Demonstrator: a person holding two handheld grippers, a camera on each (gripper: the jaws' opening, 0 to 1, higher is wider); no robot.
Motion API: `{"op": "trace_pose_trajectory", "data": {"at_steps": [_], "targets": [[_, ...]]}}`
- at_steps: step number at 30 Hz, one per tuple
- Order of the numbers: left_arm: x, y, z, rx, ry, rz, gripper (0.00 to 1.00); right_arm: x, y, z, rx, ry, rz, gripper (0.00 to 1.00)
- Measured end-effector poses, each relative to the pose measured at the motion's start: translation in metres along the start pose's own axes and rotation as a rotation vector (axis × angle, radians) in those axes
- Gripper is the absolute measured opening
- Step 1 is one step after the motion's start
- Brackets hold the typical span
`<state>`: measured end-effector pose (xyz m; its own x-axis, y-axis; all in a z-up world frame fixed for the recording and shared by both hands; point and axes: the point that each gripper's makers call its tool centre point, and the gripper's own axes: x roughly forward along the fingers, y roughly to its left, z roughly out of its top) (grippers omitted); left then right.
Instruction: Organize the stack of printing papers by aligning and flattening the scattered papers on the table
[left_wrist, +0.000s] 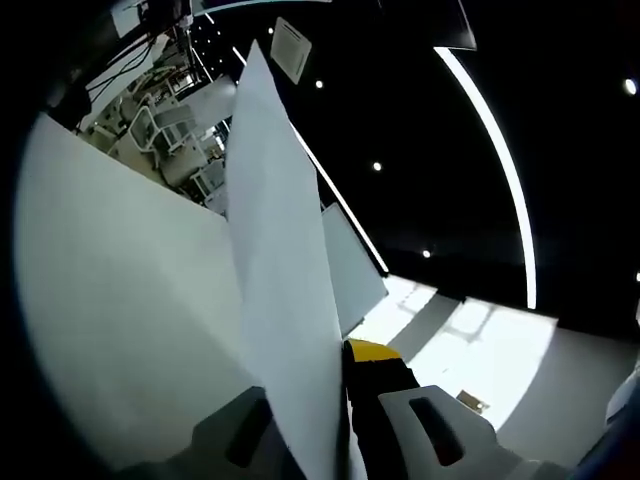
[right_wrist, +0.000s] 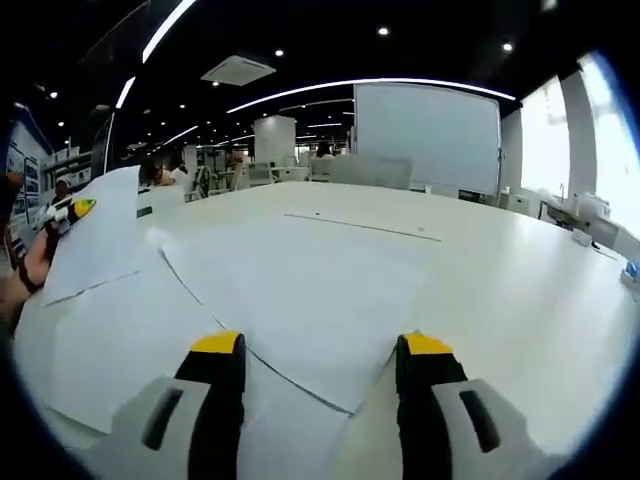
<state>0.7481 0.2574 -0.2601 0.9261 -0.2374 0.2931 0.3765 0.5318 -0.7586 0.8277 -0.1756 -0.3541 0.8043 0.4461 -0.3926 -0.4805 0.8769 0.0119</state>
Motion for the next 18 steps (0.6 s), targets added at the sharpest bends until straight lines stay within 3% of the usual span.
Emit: {"op": "trace_pose_trajectory", "data": {"at_steps": [18], "targets": [[0.0002, 0.0017, 0.0001, 0.005, 0.001, 0.002, 0.06, 0.0023, -0.0022, 0.0043, 0.031, -0.013, -0.013, 0.54]]}}
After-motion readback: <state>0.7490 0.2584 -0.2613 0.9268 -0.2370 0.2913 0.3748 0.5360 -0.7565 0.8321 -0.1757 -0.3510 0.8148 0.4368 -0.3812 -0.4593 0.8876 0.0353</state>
